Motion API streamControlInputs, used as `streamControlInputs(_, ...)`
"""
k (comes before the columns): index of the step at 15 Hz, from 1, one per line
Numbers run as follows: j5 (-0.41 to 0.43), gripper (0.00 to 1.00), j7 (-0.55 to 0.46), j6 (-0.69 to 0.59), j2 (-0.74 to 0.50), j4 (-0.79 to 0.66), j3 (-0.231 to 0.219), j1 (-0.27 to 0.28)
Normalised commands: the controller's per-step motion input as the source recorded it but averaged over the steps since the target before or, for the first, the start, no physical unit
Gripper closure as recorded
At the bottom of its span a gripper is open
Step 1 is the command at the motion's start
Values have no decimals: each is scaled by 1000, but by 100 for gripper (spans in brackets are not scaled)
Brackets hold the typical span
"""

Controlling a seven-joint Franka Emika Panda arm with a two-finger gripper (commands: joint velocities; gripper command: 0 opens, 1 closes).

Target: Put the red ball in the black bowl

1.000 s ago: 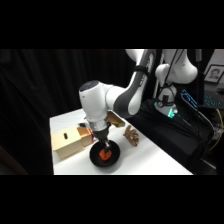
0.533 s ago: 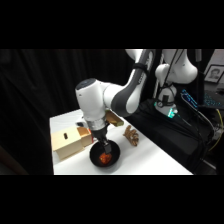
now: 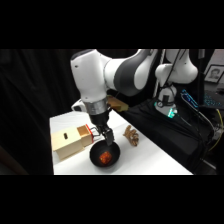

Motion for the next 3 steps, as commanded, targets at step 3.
streamControlInputs(3, -80, 0, 59, -351, -297, 85, -20, 24)
